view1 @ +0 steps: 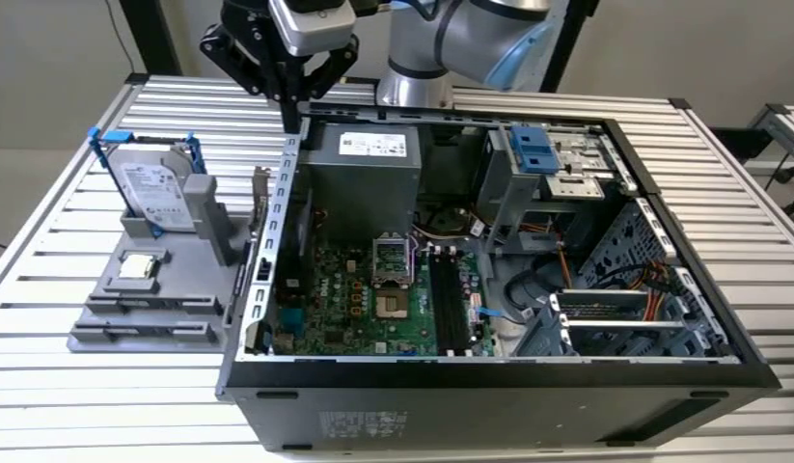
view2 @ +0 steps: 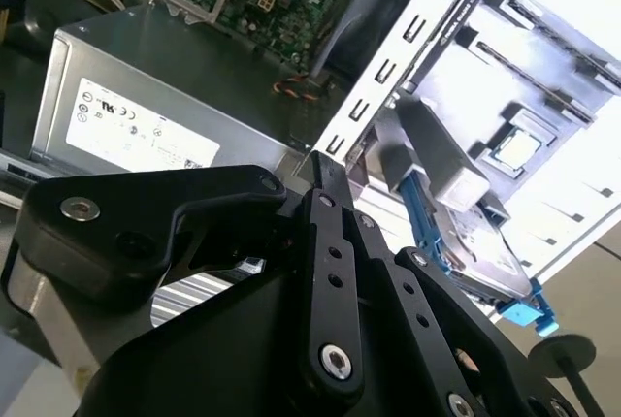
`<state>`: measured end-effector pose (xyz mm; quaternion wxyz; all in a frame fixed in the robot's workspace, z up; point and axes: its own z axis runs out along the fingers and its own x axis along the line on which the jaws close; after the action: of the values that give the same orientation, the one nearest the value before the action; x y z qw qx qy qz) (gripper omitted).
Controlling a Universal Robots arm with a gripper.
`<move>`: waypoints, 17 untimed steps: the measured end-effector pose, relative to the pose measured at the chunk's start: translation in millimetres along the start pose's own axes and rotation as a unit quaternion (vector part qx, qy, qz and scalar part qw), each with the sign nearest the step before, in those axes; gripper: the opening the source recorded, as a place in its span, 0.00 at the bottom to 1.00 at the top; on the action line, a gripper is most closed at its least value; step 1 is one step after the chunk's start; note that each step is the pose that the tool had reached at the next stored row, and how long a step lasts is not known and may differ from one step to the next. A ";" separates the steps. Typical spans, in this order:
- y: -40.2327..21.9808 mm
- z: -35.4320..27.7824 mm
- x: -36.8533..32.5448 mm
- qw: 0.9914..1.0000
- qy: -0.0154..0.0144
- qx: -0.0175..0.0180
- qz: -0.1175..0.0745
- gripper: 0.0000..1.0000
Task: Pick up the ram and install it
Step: 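Reach for the ram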
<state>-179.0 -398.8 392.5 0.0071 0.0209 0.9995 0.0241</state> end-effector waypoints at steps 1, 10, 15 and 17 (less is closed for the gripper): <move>0.0 0.0 0.7 1.000 0.001 0.000 -0.002 0.00; -0.5 -0.3 11.6 1.000 0.004 0.000 -0.021 0.00; -0.8 -0.4 19.9 1.000 0.005 0.000 -0.029 0.00; -1.0 -0.4 22.9 1.000 0.005 0.000 -0.030 0.00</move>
<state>-201.8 -398.8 392.6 0.0031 -0.0090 0.9997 0.0242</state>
